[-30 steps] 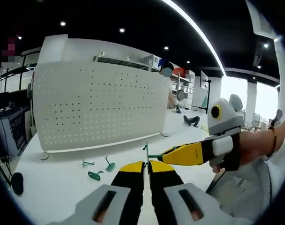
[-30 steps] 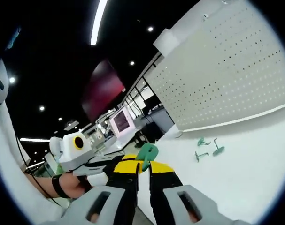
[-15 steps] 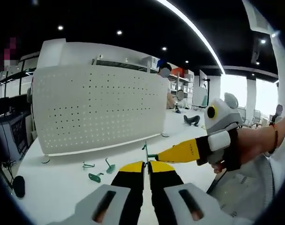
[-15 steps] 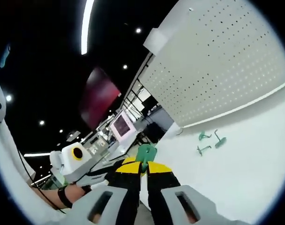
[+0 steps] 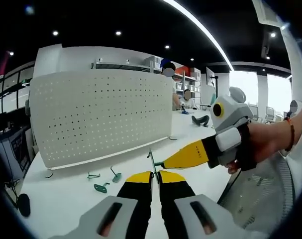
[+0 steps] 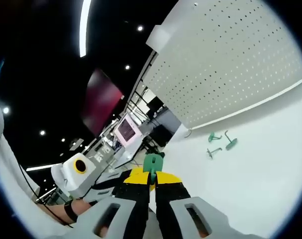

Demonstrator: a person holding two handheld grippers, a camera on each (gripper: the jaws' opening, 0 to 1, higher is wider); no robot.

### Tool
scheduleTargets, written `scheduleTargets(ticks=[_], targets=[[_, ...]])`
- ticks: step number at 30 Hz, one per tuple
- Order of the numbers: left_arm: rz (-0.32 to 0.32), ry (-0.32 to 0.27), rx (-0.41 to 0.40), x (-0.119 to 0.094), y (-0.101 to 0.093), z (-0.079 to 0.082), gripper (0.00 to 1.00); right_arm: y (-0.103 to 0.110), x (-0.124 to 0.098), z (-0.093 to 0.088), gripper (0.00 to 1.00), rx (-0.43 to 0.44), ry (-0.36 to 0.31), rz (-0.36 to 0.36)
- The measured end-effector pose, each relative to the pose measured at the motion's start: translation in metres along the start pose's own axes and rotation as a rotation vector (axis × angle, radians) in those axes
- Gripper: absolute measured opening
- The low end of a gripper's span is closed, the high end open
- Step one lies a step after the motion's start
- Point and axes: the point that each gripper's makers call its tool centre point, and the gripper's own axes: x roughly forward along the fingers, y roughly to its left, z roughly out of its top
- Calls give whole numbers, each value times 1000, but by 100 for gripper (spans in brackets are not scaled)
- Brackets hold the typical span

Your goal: Insert the hook assembly into the mounting plate slot until the hook locks in place.

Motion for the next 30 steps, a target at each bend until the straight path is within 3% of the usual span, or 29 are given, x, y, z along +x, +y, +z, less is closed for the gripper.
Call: scheduleTargets(ticks=[11,30], targets=[[-18,1,-20,3,-1,-2,6,-1,-2,1,1,-31,26,-23],[-56,-37,-67,4,-2,4,15,-9,-7,21,1,-90,-20,-99]])
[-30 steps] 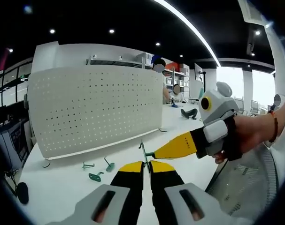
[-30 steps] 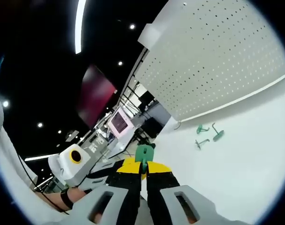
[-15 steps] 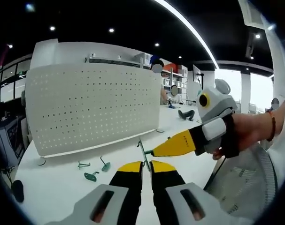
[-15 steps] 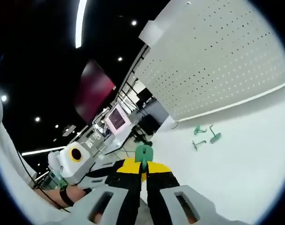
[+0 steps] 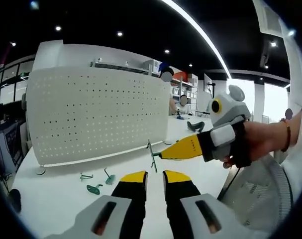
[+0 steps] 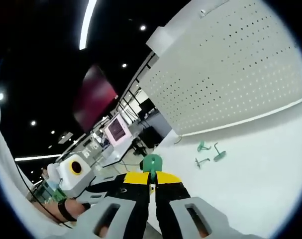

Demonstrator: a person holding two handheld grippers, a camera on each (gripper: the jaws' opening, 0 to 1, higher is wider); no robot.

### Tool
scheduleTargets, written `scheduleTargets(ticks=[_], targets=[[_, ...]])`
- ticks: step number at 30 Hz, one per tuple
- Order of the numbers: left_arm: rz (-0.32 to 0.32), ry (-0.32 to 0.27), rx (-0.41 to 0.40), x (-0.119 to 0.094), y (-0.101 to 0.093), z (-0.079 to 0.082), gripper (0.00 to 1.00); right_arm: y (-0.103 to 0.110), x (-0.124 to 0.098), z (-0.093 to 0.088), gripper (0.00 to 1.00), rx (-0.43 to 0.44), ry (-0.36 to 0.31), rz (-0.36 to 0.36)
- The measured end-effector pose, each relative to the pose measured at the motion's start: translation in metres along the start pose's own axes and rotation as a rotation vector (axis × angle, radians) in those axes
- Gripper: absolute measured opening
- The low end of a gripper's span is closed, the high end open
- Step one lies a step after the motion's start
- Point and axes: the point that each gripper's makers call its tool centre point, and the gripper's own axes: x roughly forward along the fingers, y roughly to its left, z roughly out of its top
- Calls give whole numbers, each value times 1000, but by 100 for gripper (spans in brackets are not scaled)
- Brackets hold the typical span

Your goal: Insert the hook assembly into the mounting plate slot until the hook locks in place.

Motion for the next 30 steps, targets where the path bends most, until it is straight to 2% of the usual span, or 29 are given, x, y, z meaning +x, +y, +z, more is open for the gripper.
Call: scheduleTargets(ticks=[10,22,30], targets=[[-14,-28,4,-6,0,6,20,-6,-4,17,2,-29,-41,-50],[-41,-39,-10,-8,-3,10,24,-9,-6,26,2,-27,-62,-79],[-67,-14,-6,-10,-2,7,27,-16,-13,41,2,-85,-91,-137]])
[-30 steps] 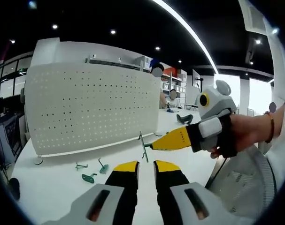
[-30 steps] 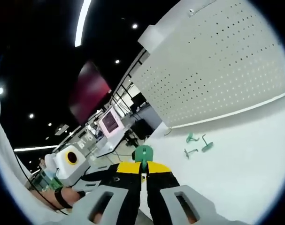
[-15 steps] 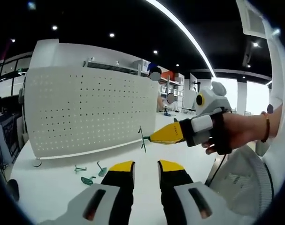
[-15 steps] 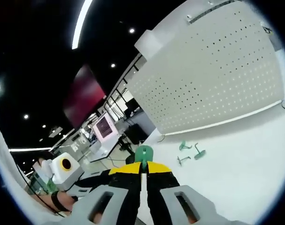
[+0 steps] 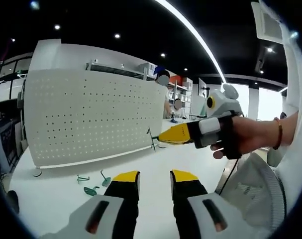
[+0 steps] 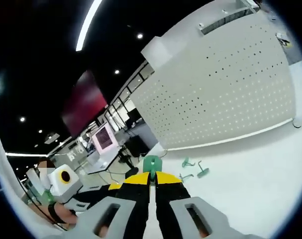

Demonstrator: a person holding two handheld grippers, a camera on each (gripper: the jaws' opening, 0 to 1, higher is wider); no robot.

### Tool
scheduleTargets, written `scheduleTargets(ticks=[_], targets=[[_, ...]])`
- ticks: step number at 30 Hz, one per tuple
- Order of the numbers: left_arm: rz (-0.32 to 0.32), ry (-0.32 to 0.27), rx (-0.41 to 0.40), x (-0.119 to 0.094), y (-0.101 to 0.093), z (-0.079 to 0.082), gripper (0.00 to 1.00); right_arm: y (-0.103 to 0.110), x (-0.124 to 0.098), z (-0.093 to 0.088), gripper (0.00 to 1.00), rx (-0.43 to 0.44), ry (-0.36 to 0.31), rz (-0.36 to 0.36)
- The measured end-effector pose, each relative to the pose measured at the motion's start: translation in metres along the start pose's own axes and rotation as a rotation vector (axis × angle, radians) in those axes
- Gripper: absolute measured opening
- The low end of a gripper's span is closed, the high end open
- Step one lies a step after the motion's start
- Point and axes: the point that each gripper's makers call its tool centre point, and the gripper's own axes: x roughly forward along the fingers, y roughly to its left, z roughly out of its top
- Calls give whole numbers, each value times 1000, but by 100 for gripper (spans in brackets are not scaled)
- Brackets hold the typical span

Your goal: Insert the hook assembly into the mounting plate slot until the hook locks in place.

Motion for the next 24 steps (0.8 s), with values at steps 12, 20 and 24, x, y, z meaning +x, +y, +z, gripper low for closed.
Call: scheduleTargets(ticks=[12,20,24], targets=[[-26,-2,3,-2,1,2,35,-9,-2,22,2,-42,-45,-62],[-36,-1,-3,-5,3,3,39,-12,-2,35,2,-88,-72,-84],[-41,-5,5,-5,4,4,41,-22,1,43,2,-119,-92,-145]])
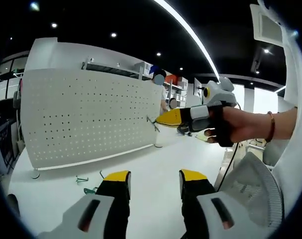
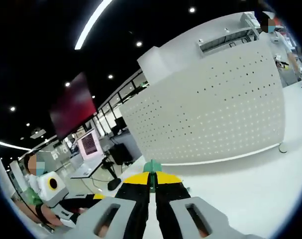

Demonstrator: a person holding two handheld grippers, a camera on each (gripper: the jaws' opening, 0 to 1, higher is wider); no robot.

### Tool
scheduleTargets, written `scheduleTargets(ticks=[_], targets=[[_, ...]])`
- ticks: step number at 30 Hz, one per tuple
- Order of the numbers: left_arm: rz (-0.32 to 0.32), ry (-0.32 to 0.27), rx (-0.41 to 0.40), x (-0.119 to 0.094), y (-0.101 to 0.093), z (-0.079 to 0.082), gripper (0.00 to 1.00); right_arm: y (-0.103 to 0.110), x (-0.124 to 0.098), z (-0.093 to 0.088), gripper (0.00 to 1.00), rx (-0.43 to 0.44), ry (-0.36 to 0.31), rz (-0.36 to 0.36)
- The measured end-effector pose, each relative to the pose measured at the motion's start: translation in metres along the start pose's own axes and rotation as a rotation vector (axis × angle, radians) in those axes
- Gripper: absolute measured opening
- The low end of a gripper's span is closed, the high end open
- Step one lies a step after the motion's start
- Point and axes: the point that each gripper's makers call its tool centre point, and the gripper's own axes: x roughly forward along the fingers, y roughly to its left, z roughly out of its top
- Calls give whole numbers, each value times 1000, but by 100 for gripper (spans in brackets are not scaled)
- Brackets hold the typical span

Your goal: Insert the hook assembly into the mounting plate slot until the hook locks in place.

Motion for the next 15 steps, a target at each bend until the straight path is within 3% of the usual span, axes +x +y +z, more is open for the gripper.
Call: scheduleTargets(ticks=[15], targets=[[-13,0,-11,3,0,-3,47,-24,5,23,2,-50,-43,-82]])
